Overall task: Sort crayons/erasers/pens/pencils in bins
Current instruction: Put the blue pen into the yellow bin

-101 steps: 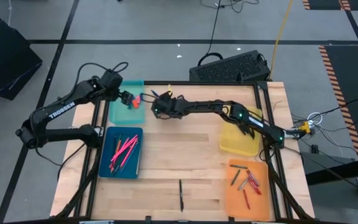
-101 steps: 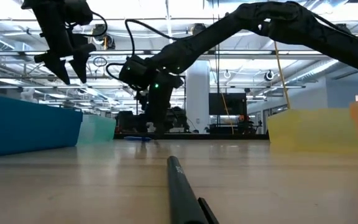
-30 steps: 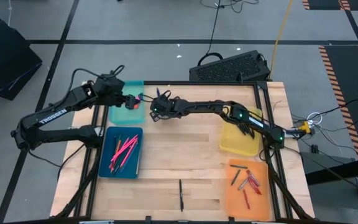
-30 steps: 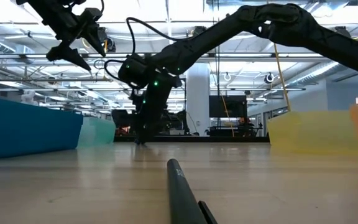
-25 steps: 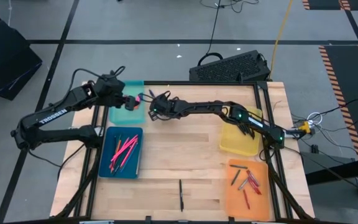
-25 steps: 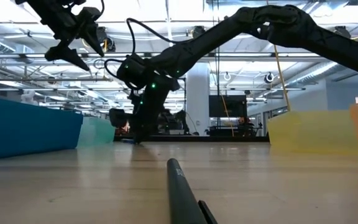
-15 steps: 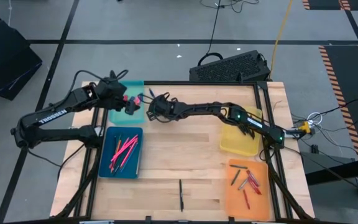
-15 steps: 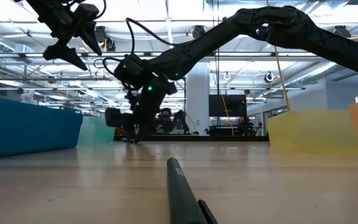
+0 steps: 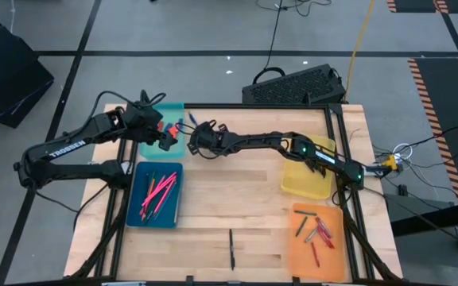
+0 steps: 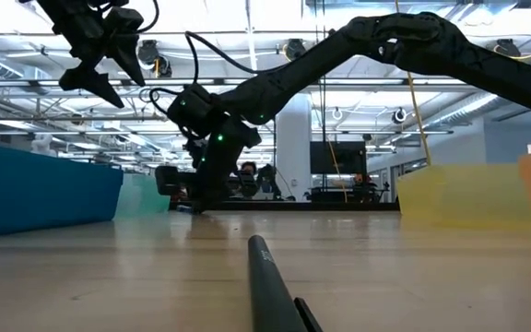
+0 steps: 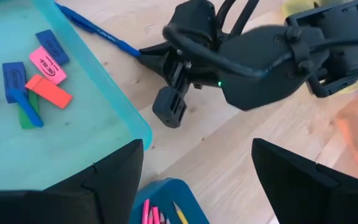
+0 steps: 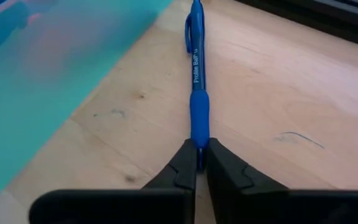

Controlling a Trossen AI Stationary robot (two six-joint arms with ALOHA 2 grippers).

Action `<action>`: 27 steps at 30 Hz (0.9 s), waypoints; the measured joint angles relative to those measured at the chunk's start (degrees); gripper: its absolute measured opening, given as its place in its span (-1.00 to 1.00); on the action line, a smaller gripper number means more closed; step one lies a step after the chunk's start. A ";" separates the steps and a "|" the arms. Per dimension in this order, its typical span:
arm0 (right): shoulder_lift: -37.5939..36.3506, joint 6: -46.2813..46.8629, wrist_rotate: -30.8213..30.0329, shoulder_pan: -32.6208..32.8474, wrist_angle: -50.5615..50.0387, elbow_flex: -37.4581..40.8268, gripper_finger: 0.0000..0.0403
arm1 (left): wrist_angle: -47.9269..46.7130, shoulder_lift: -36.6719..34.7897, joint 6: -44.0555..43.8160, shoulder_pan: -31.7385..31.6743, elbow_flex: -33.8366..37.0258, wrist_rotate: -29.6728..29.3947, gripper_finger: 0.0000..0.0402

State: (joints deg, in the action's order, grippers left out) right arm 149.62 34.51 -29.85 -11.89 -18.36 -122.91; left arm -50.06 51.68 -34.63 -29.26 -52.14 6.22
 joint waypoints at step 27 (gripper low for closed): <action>-12.52 3.46 27.43 15.84 -64.22 1.29 -0.86 | 0.39 0.00 2.60 1.30 0.00 -1.62 0.51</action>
State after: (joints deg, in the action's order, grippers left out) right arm 137.10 37.96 -2.43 3.94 -82.58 -121.62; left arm -49.67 51.68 -32.03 -27.95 -52.14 4.60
